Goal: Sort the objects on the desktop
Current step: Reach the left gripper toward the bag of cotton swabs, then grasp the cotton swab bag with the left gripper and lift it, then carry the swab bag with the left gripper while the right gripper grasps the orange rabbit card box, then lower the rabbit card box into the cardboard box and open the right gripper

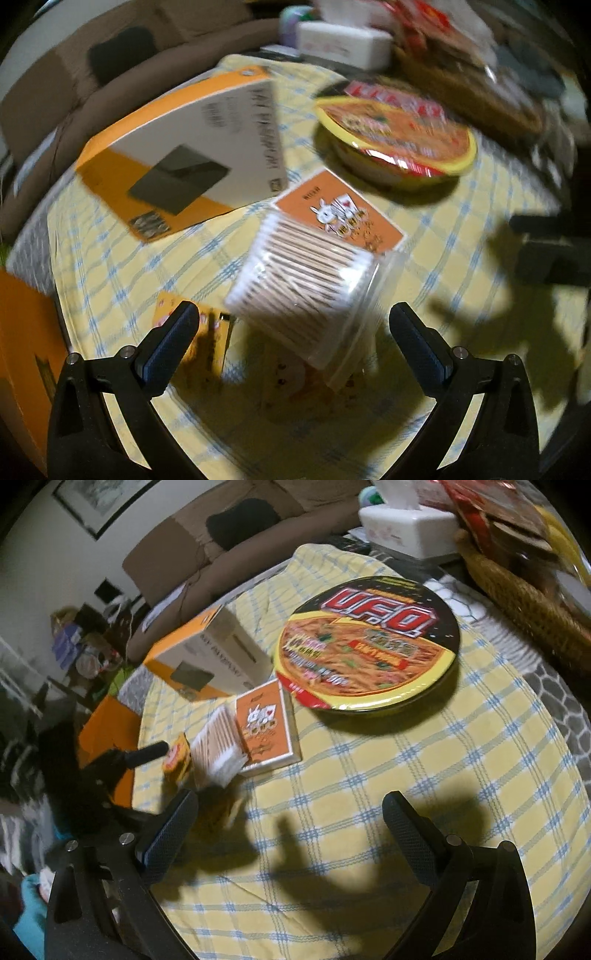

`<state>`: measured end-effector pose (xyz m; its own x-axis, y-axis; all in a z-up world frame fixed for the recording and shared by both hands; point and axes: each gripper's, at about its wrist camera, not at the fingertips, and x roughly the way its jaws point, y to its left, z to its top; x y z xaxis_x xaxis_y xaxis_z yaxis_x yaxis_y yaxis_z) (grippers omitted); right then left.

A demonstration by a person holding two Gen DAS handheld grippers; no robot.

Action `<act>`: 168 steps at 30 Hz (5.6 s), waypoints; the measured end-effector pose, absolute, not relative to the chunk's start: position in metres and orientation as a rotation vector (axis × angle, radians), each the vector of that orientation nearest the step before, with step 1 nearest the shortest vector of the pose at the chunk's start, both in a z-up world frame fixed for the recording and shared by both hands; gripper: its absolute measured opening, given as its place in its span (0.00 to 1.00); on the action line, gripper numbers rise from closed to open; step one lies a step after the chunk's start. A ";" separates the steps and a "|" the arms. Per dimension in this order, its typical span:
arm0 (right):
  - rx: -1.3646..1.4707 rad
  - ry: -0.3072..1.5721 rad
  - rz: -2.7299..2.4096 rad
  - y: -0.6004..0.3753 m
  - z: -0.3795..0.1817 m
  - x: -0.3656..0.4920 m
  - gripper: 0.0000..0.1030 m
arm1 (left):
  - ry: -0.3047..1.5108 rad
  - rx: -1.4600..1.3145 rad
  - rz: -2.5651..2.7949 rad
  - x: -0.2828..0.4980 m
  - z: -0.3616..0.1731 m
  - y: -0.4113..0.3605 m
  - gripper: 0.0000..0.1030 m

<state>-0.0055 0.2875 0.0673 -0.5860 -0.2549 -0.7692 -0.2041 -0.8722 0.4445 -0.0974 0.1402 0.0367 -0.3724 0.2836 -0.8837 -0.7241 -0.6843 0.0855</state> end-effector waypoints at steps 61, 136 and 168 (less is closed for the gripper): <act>1.592 -0.159 -2.782 0.222 0.028 -0.090 0.94 | 0.125 -1.126 2.258 -0.015 0.161 -0.065 0.70; 1.580 0.020 -2.454 -0.144 0.077 -0.231 0.58 | -0.649 -1.315 2.525 -0.125 0.131 -0.313 0.69; 1.725 0.261 -2.519 -0.158 0.023 -0.247 0.60 | -0.718 -1.336 2.527 -0.128 0.124 -0.332 0.69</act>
<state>-0.2468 -0.1581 0.0230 -0.3641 0.0319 -0.9308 0.1598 -0.9825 -0.0961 -0.1283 -0.3321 0.1237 -0.5741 0.3846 -0.7228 0.0528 -0.8636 -0.5015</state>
